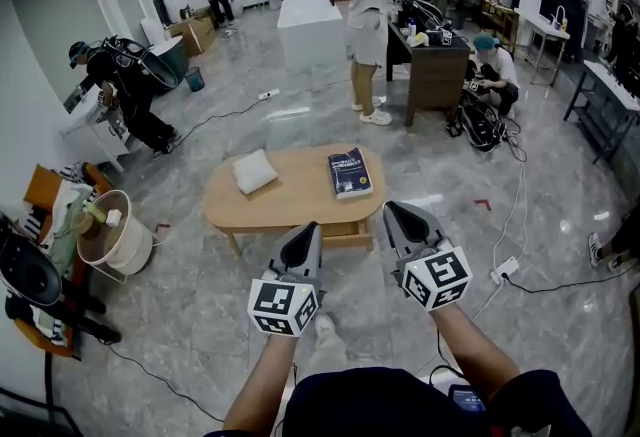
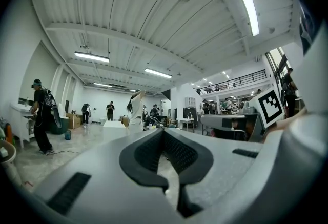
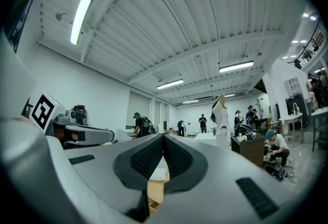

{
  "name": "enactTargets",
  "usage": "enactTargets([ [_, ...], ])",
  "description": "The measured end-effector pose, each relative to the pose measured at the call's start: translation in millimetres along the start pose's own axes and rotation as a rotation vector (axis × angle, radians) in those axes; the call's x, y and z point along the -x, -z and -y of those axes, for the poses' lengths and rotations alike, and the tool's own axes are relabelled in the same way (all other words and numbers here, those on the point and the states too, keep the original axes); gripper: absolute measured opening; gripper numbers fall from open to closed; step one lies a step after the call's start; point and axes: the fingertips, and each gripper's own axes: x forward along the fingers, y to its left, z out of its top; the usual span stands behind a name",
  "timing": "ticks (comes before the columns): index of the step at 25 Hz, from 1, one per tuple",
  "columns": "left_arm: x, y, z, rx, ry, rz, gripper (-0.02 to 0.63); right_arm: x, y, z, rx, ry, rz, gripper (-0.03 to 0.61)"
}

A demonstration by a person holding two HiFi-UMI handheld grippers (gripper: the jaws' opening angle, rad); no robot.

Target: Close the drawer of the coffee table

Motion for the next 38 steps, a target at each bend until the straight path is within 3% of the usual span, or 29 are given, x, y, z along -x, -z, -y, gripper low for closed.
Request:
enactTargets([
  [19, -59, 14, -62, 0.02, -0.034, -0.03, 0.002, -80, 19, 33, -0.018, -0.01, -0.024, 0.014],
  [38, -127, 13, -148, 0.043, 0.009, -0.056, 0.002, -181, 29, 61, -0.021, 0.044, -0.061, 0.014],
])
